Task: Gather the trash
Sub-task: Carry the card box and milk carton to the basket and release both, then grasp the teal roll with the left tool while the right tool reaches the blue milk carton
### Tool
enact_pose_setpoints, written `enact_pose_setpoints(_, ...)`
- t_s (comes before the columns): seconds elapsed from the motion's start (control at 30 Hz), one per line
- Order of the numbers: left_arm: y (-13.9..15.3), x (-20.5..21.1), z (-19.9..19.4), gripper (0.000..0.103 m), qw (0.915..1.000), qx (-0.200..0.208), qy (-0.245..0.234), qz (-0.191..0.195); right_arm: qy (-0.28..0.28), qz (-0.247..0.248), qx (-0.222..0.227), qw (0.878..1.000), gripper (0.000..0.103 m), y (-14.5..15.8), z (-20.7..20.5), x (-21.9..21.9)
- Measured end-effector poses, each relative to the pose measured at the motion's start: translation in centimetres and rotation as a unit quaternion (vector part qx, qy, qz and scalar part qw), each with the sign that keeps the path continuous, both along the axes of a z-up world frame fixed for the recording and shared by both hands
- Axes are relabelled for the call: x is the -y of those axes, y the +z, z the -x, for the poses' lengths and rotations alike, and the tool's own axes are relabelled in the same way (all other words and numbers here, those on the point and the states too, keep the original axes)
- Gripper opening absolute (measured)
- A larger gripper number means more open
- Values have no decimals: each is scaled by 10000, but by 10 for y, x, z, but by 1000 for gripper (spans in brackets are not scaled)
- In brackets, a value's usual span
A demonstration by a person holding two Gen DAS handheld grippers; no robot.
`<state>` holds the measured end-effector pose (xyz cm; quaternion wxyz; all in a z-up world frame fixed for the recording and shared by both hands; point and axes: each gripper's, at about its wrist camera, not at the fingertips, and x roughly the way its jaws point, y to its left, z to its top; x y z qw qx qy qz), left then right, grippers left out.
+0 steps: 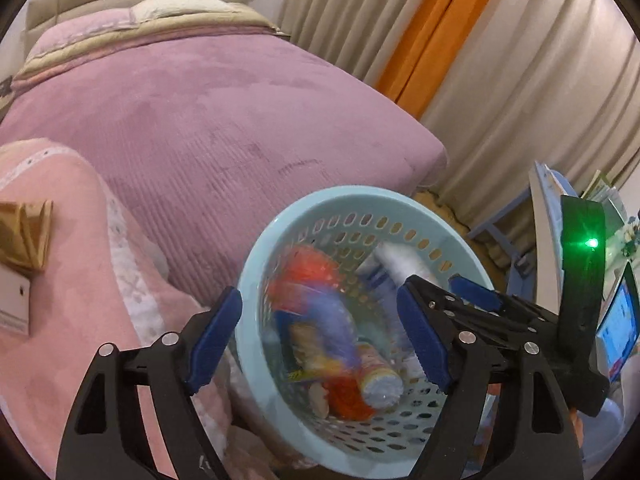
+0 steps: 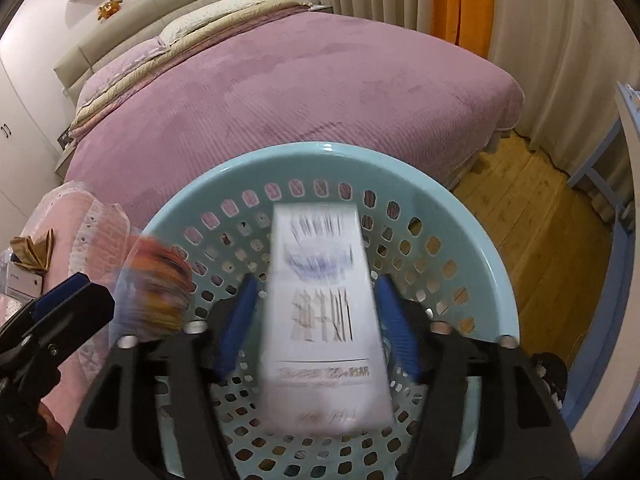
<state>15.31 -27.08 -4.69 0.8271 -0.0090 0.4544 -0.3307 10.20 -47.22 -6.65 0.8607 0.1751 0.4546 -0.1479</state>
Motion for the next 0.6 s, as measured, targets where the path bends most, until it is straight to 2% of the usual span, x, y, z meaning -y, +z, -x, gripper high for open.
enact_pose_setpoints(0.13,11,-18,8,78,9997,200,166,41,17,-67,87,9999,67,0,9,-2)
enact_pose_setpoints(0.23,25,-38,14,78,9985,347,392,184,98,-40,231,9997,67,11,16,-9)
enact_pose_setpoints(0.37,50,-65,31,77,9960,613,543,359,324,118,532,9980,67,39,25,-33)
enact_pose_setpoints(0.6,96,-117,63,77,9900,1098,787,412,873,246,1156,9892,67,86,42,-86)
